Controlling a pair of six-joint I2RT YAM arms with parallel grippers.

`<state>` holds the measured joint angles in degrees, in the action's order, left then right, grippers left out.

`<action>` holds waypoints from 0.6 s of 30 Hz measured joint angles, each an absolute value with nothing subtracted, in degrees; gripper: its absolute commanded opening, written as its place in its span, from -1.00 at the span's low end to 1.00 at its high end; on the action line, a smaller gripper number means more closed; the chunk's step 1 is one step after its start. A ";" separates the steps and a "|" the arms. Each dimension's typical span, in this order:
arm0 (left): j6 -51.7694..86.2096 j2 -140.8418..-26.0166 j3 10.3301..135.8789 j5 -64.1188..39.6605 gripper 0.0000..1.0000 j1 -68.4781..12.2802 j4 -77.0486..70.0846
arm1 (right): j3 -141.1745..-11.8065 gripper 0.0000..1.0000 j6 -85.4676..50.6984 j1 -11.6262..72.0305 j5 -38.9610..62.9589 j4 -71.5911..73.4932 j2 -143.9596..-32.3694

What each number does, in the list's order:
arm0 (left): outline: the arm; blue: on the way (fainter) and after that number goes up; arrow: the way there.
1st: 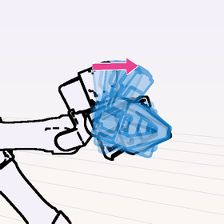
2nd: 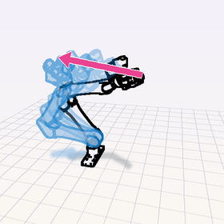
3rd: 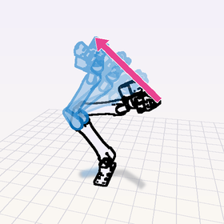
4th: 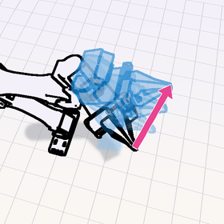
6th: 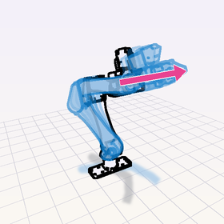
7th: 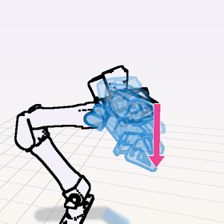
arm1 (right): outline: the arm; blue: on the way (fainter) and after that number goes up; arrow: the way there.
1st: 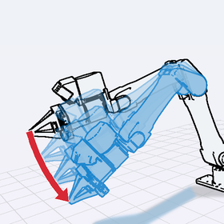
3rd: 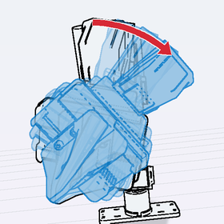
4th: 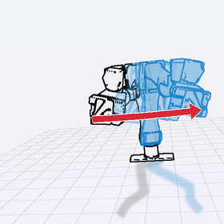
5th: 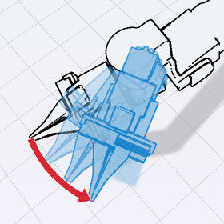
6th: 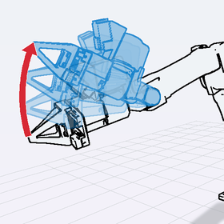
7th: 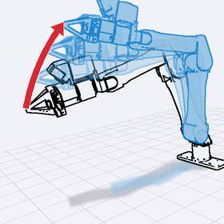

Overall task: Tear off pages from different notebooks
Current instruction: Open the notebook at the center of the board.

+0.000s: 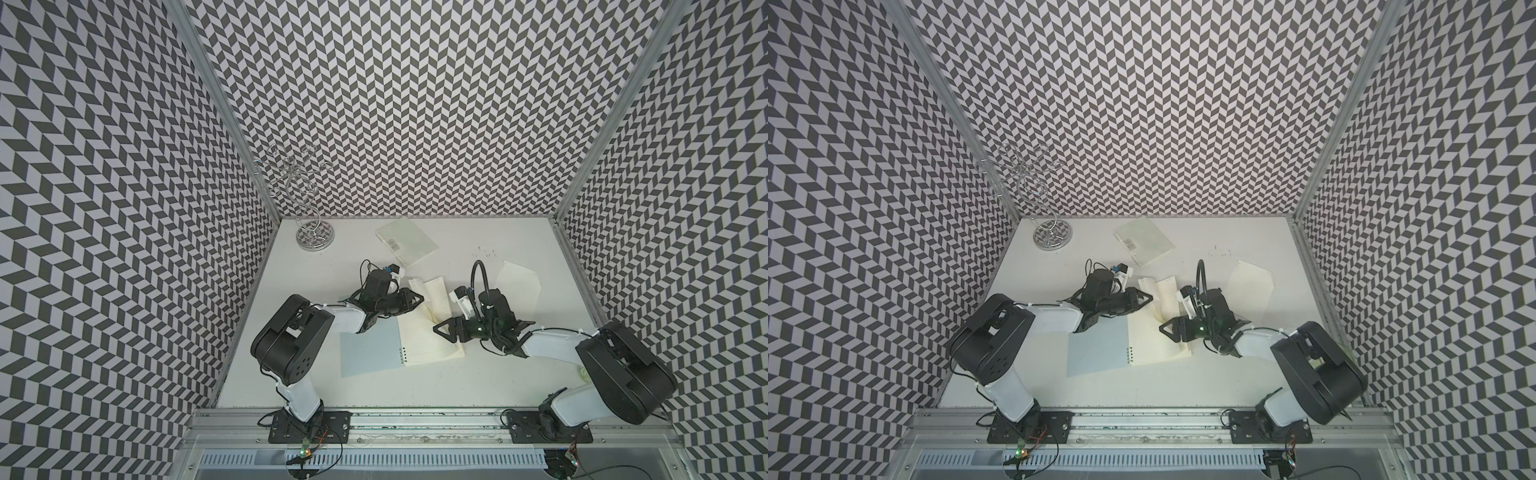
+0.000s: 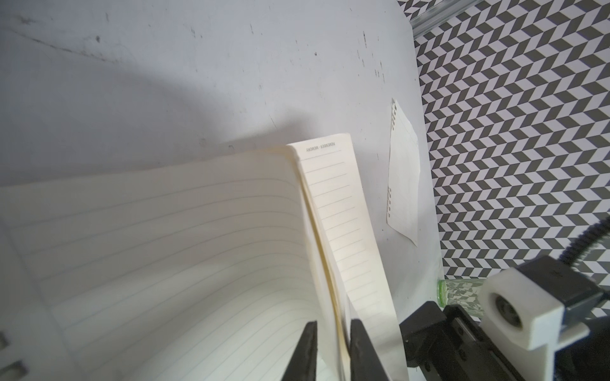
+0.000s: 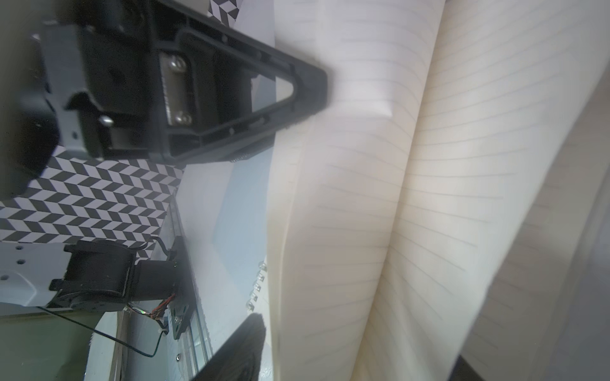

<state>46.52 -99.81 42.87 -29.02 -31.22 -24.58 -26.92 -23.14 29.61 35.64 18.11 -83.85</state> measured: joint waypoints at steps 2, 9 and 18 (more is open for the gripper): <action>46.41 -99.81 42.87 -29.02 -0.61 -31.03 -24.58 | -26.79 0.40 -23.16 28.69 36.29 18.09 -82.26; 46.11 -99.81 42.87 -29.04 -0.61 -30.65 -24.58 | -27.35 0.41 -21.30 27.20 33.65 12.36 -75.72; 46.09 -99.81 42.83 -29.26 -0.61 -30.39 -24.58 | -29.61 0.39 -19.20 27.18 29.02 7.53 -72.51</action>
